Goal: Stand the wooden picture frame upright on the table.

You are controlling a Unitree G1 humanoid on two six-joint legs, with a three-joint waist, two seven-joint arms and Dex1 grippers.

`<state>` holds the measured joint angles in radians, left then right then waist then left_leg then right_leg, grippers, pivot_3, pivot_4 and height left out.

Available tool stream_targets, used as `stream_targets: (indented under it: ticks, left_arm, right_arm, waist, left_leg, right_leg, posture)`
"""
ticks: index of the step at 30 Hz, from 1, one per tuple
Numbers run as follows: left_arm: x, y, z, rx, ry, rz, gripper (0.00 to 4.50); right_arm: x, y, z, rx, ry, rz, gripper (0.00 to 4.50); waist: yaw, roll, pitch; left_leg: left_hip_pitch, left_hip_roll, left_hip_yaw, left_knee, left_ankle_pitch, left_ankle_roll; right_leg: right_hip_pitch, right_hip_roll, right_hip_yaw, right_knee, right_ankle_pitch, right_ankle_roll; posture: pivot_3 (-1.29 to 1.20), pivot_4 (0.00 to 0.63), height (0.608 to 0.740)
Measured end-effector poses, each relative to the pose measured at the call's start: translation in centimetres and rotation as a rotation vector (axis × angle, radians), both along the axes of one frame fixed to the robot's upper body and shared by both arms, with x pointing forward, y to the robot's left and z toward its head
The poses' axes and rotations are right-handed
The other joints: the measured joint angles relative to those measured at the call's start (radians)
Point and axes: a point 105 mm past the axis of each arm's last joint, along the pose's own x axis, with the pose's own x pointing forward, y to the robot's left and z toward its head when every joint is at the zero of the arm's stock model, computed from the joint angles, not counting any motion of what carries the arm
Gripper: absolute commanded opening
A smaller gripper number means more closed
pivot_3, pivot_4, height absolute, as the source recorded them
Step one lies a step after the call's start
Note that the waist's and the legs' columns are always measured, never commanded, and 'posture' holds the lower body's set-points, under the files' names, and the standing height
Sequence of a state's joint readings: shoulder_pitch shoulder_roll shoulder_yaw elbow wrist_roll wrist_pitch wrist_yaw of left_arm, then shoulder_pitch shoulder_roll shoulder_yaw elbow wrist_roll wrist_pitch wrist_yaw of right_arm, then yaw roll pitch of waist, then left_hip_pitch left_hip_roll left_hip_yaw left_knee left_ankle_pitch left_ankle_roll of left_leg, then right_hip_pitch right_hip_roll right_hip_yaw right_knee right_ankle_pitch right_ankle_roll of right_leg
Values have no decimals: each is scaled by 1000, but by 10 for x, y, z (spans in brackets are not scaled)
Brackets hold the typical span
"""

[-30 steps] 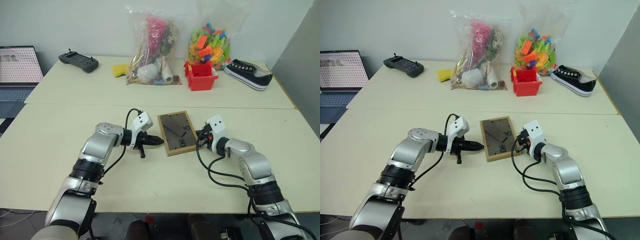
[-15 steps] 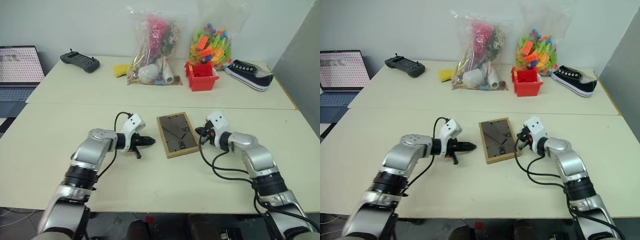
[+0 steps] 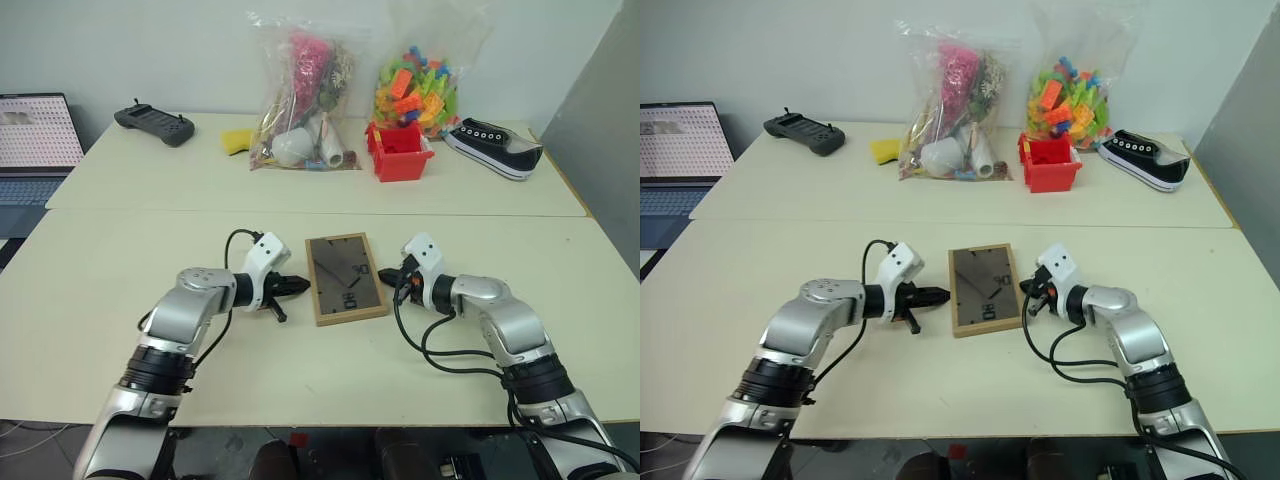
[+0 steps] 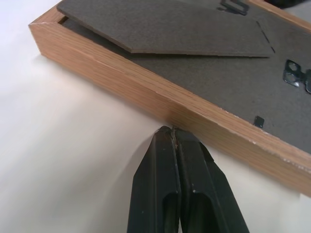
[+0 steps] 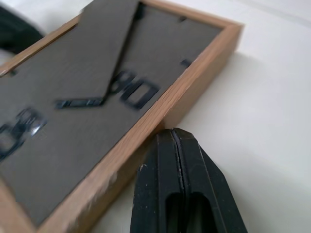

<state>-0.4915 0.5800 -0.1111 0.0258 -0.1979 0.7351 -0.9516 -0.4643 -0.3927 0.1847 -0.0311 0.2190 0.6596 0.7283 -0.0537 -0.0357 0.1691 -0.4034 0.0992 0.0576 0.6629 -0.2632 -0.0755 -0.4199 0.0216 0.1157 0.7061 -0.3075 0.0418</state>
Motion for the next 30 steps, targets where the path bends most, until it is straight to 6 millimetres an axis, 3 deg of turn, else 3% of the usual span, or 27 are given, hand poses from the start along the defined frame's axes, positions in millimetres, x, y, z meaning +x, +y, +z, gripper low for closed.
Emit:
stream_targets:
  ticks: [7, 14, 19, 22, 30]
  left_arm:
    - [-32, 15, -5, 37, 52, -39, 18]
    - [-47, 26, -5, 41, 103, -34, 18]
    - [-39, 35, 7, -158, 182, 60, 883]
    - [-40, 39, 17, -335, 349, 105, 1445]
    - [-39, 47, 13, -491, 601, 184, 3183]
  right_arm:
    - [-16, 10, 1, 11, 29, 77, 0]
    - [-6, -10, -9, -71, 4, 4, 0]
    - [9, -22, -4, -89, -40, -63, 0]
    - [12, -23, -3, -85, -47, -63, 0]
    - [12, -19, -3, -75, -52, -46, 0]
  waist:
    - [1, 0, 0]
    - [2, 0, 0]
    - [2, 0, 0]
    - [0, 0, 0]
    - [-2, 0, 0]
  left_leg:
    - [0, 0, 0, 0, 0, 0]
    - [0, 0, 0, 0, 0, 0]
    - [0, 0, 0, 0, 0, 1]
    - [0, 0, -1, 0, 0, 1]
    - [0, 0, -1, 0, 0, 0]
  right_leg:
    - [0, 0, 0, -1, 0, 0]
    - [0, 0, 0, -1, 0, 0]
    - [0, 0, -1, -1, 0, 0]
    - [0, 0, -1, -1, 0, 0]
    - [0, 0, -2, 0, 0, 0]
  posture:
    - [0, 150, 740]
    - [0, 150, 740]
    - [0, 150, 740]
    - [0, 150, 740]
    - [0, 150, 740]
